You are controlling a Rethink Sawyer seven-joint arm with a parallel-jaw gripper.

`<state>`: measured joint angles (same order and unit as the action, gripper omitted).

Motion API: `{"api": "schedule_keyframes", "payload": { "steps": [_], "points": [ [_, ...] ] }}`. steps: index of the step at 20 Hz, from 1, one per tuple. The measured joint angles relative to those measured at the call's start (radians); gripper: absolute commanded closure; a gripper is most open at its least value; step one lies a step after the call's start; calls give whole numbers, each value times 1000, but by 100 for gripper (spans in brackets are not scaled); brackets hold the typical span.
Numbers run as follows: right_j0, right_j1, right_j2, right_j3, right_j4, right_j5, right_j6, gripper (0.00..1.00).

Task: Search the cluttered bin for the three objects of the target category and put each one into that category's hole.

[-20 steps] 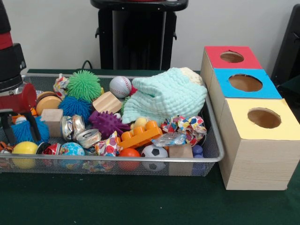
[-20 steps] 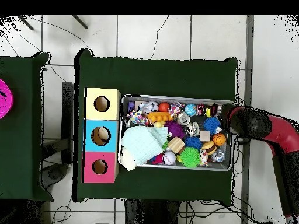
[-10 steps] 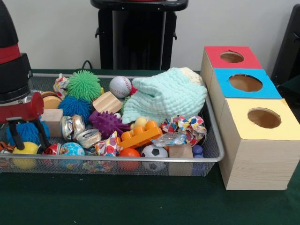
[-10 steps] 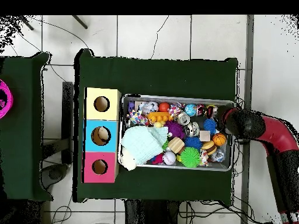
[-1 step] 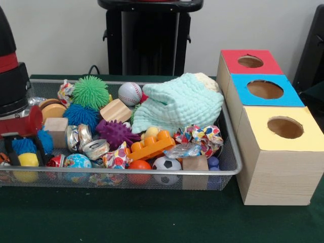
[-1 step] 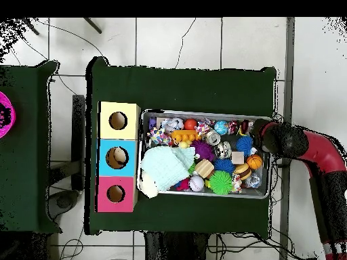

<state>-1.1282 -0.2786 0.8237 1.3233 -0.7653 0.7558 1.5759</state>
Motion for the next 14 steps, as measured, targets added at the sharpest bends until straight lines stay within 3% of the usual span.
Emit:
{"api": "schedule_keyframes", "payload": {
  "steps": [14],
  "points": [
    [-30, 30, 1, -47, -18, 0, -33, 0]
  ]
}}
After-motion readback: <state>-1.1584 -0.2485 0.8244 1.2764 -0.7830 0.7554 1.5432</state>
